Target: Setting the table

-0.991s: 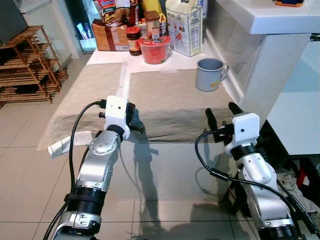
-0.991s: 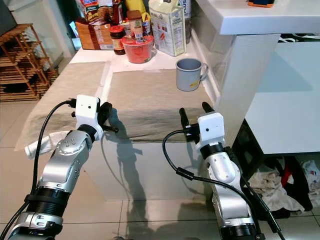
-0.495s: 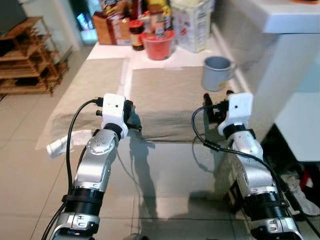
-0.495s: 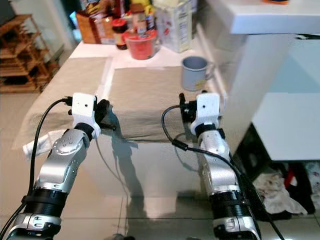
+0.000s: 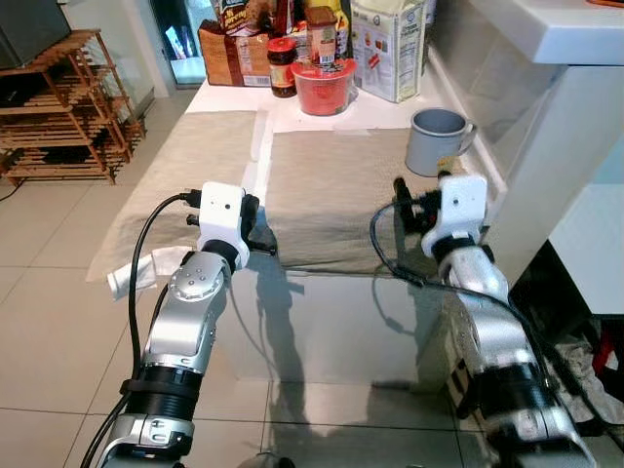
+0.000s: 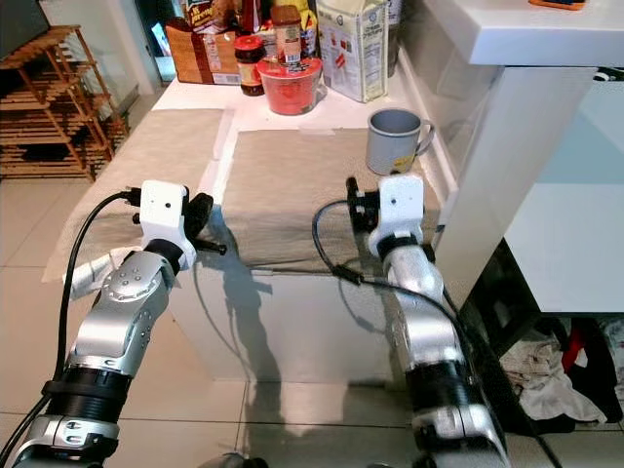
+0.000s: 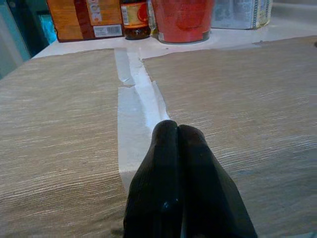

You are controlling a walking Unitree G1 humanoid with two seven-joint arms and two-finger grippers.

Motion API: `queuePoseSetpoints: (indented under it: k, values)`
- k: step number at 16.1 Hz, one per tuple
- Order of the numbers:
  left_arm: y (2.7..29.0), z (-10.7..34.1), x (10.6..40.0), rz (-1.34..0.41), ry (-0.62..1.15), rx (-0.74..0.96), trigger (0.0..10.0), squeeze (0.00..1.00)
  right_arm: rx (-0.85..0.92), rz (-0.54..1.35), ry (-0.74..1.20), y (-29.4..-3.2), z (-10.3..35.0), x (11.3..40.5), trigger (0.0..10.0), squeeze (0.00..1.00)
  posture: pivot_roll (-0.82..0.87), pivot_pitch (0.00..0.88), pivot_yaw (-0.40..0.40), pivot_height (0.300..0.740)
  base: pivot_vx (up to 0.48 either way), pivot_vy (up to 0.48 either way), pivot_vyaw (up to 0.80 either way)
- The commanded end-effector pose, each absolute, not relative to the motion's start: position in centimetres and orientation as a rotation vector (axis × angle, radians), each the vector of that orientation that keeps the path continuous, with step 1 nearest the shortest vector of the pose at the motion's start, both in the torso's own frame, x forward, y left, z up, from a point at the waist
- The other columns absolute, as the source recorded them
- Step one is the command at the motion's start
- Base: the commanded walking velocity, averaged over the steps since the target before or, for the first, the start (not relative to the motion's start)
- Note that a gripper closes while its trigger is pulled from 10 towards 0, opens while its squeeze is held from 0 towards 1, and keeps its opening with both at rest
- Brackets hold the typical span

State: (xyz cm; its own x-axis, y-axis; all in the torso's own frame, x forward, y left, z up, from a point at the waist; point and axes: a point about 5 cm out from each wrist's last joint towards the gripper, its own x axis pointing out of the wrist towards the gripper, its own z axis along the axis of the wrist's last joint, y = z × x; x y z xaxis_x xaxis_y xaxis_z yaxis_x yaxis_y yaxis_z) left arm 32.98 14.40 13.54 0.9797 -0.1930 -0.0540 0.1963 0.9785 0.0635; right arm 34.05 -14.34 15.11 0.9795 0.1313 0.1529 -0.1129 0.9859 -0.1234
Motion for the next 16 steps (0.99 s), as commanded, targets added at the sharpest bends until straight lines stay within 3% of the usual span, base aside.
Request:
queuePoseSetpoints:
  k: [1,5,16]
  values:
    - [14.6,14.0,32.9,-0.2,0.036,0.081,10.0,0.0,-0.125,0.095,-0.172,-14.9,15.4,34.5,10.0,0.0,-0.1,0.0,0.078,0.736,0.0,0.0,0.0]
    - [14.9,14.1,31.5,-0.267,0.058,0.108,10.0,0.0,-0.133,0.046,-0.167,-15.3,16.3,36.3,10.0,0.0,-0.05,0.0,0.085,0.736,0.0,0.0,0.0]
    - [15.9,14.4,29.3,-0.248,0.087,0.134,10.0,0.0,-0.126,-0.014,-0.3,-15.2,21.1,39.4,10.0,0.0,0.03,0.003,0.073,0.736,0.0,0.0,0.0]
